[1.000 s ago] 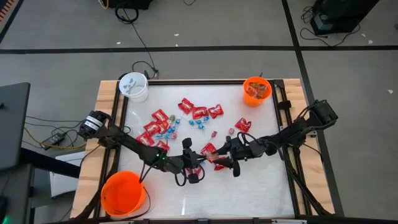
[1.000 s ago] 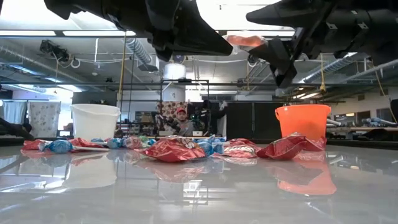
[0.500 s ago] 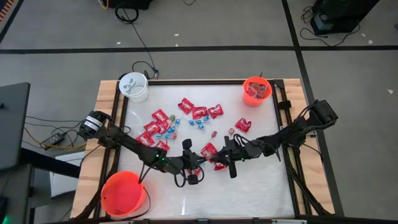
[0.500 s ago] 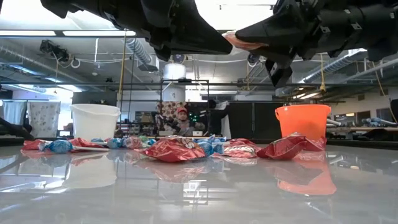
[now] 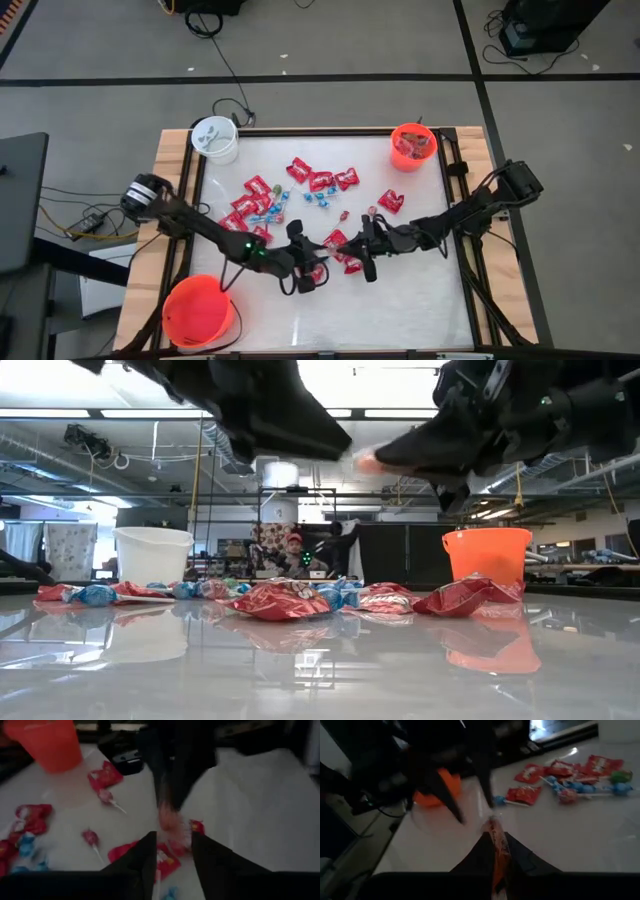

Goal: Sort candy by brand, put in halloween buckets
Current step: Put the orange gummy into the top orange bucket

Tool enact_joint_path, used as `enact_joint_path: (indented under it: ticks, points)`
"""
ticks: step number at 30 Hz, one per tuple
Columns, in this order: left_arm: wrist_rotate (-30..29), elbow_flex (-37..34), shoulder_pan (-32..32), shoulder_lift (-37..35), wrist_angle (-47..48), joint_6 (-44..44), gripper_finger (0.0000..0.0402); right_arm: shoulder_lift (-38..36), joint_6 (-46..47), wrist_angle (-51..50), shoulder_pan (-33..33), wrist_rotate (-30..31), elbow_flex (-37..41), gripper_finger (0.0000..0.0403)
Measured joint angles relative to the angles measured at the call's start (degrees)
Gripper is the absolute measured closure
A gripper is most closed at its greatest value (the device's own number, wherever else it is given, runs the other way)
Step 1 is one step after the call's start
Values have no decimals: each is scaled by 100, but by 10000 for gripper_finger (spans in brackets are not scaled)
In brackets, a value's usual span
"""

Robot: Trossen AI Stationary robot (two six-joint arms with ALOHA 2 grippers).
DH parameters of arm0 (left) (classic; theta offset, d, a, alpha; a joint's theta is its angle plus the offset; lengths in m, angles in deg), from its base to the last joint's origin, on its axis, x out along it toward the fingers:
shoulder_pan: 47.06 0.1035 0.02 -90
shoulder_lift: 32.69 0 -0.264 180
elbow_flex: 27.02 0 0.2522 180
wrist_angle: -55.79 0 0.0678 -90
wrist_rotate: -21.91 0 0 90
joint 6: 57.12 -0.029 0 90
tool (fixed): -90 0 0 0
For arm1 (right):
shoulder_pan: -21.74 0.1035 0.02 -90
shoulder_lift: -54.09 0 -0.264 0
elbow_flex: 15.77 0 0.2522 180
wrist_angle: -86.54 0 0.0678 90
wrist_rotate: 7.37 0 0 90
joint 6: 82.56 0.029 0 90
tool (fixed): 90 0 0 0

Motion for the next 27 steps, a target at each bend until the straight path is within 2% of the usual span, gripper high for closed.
enact_joint_path:
  ticks: [3, 6, 15, 21, 24, 27]
  points:
    - [253, 9, -31, -293, 695, 315, 259, 4, 42, -14, -126, 18, 7, 380]
    - [243, 7, -148, -438, 1236, 533, 258, 2, 172, -305, -161, 31, 4, 380]
    - [-890, 2, -472, -1024, 2494, 923, 262, -54, 399, -689, -224, 119, 8, 375]
    - [-1684, 1, -769, -1624, 3633, 1635, 262, -577, 235, -1214, -411, -124, 10, 380]
    - [-1968, -77, -852, -1632, 3483, 1747, 262, -1116, 233, -1954, -580, -228, 8, 380]
    - [-1667, -548, -773, -1606, 2498, 1463, 262, -1754, 275, -3497, -877, -178, -180, 380]
